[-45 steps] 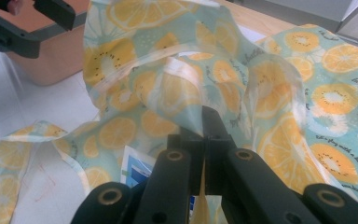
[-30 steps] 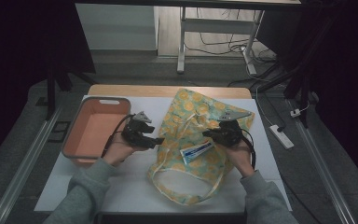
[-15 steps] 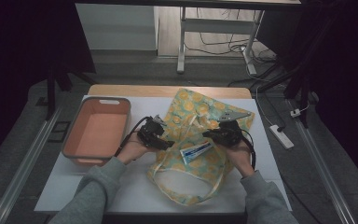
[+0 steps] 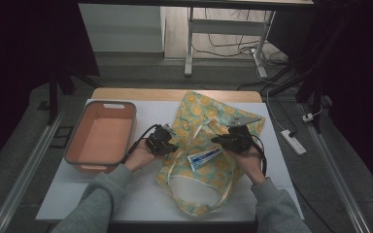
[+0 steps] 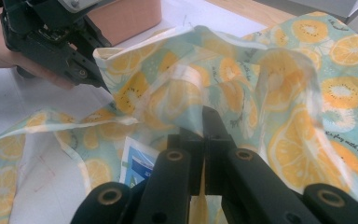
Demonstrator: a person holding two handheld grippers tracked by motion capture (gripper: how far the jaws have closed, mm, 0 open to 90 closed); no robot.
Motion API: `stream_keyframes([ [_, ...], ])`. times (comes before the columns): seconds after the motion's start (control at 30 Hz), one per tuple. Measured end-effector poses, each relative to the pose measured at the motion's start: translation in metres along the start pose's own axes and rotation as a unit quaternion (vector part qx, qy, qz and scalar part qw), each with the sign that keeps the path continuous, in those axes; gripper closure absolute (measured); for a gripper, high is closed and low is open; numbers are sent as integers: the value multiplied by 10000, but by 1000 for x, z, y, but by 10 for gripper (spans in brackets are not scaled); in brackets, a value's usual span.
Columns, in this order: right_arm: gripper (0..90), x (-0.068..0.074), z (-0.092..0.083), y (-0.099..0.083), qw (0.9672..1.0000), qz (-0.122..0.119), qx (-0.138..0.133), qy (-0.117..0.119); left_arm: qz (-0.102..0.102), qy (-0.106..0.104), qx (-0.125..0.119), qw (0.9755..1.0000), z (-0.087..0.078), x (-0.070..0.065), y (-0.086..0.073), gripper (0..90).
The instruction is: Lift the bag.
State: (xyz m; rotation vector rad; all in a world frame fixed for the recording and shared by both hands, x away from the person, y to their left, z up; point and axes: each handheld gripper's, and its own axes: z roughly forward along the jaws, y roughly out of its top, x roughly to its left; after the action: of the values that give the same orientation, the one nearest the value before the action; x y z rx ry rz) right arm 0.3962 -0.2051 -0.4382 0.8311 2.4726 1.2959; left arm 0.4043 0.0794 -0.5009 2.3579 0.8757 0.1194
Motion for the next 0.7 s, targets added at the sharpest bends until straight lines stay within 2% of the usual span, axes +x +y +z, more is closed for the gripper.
stream_keyframes([
  [0.1,874,-1,0,-1,10000,19,36,9,-91,-77,-28,9999,-4,3,-1,886],
  [0.13,833,-1,1,-1,10000,27,68,30,-138,-110,-48,9998,-6,5,-1,886],
  [0.23,638,0,1,-1,9999,-10,115,11,-263,-246,-77,9993,-10,9,-3,887],
  [0.27,553,2,0,-1,10000,18,83,7,-277,-279,-82,9992,-11,10,-4,887],
  [0.33,456,8,-8,-2,9999,36,-97,-82,-318,-305,-147,9989,-13,11,-5,887],
  [0.5,369,29,-46,-5,9994,-46,-346,-61,-345,-338,-248,9985,-17,12,-6,887],
  [0.57,350,36,-61,-11,9991,-21,-384,-165,-346,-347,-255,9985,-17,13,-6,887],
  [0.7,326,42,-78,-35,9981,144,-170,-572,-316,-381,-270,9984,-19,13,-7,887],
])
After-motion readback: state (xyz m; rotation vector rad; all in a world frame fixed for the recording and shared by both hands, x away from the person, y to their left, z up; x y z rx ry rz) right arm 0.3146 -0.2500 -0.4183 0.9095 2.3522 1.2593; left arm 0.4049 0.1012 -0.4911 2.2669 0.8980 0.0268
